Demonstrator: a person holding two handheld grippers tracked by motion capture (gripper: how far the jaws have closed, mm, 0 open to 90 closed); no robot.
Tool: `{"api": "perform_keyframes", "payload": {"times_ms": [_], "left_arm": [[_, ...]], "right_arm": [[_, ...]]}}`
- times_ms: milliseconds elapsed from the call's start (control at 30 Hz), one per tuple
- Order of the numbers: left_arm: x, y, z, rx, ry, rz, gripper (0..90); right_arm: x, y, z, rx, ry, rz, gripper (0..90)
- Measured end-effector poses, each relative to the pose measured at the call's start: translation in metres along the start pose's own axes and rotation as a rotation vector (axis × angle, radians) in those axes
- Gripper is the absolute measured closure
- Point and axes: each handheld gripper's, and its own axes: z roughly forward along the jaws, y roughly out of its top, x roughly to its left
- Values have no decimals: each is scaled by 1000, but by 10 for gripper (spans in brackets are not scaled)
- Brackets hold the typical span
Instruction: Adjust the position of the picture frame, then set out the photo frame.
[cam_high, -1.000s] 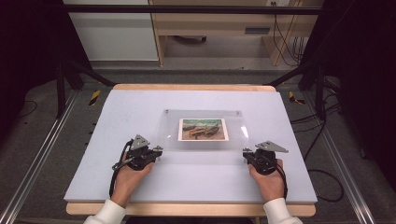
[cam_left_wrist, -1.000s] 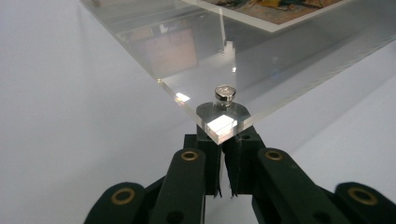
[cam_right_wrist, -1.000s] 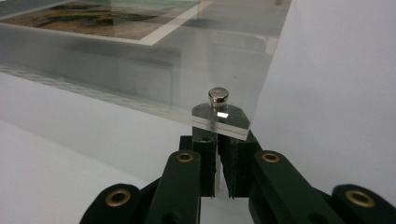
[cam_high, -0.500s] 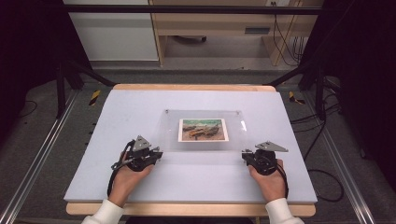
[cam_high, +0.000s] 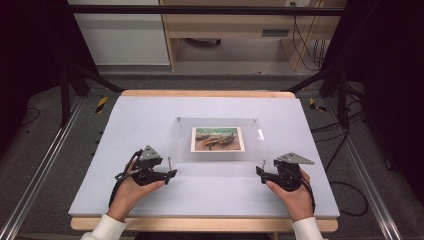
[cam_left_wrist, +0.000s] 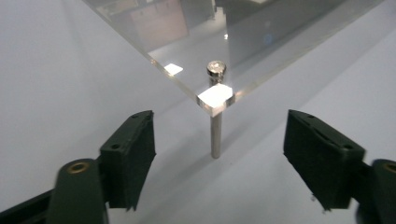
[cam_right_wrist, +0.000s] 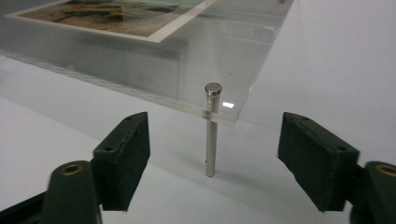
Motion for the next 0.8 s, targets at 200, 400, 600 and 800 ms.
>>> {"api": "perform_keyframes", "payload": {"times_ms": [200, 400, 600, 800], "left_arm": [[-1, 6, -13, 11, -24, 32, 79], [7, 26, -22, 41, -54, 31, 112], [14, 54, -24, 85, -46, 33, 131], [21, 63, -8, 126, -57, -7, 150]], "right_arm": [[1, 3, -13, -27, 20, 1, 128], [-3, 24, -12, 1, 25, -7, 213], [-4, 46, -3, 77, 30, -37, 274], [-3, 60, 7, 137, 15, -84, 317]]}}
